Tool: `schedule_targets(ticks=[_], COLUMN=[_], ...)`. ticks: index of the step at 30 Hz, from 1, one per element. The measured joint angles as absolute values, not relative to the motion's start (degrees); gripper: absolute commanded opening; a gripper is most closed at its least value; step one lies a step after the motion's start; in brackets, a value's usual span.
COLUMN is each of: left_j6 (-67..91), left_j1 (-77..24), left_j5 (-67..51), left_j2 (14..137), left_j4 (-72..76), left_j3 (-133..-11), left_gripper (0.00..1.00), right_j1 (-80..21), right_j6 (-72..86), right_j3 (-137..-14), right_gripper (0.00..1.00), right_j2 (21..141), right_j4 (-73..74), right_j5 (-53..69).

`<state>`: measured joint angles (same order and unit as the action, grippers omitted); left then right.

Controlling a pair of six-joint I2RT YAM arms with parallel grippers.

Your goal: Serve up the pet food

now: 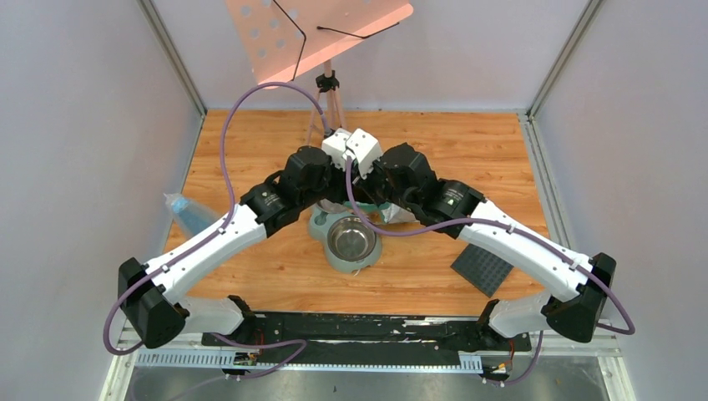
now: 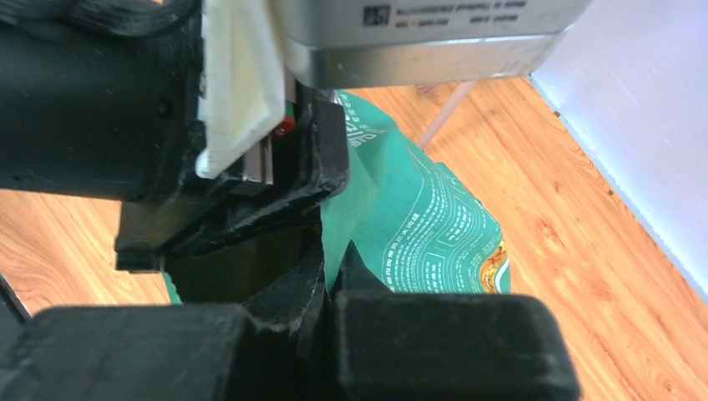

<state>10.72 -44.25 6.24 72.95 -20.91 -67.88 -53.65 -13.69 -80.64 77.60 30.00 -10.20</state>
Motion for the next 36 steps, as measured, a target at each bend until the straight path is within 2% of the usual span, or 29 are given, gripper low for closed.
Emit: schedule_targets(ticks=[13, 20, 29, 36], left_j6=[19.49, 19.62, 23.44, 33.19], left_j1=[-44.21, -44.14, -43.18, -37.39], left_j5=[8.60, 2.44, -9.63, -19.35], left_j2=[79.64, 81.19, 79.46, 76.07], left_j4=[2.24, 17.50, 19.09, 17.98], left_j3=[-58.00, -49.60, -47.33, -47.33], left_gripper=[0.00, 0.00, 0.00, 0.00], right_j1=[-51.86, -49.84, -46.57, -44.42], right_j6=[-9.87, -5.52, -6.96, -8.78], right_j3=[-78.02, -73.95, -63.66, -62.72], right_gripper=[0.00, 0.00, 0.00, 0.00], right_j2=[80.05, 79.61, 70.57, 68.77], right_j4=[26.50, 25.67, 22.48, 21.52], right_j5=[-11.53, -10.39, -3.11, -1.78])
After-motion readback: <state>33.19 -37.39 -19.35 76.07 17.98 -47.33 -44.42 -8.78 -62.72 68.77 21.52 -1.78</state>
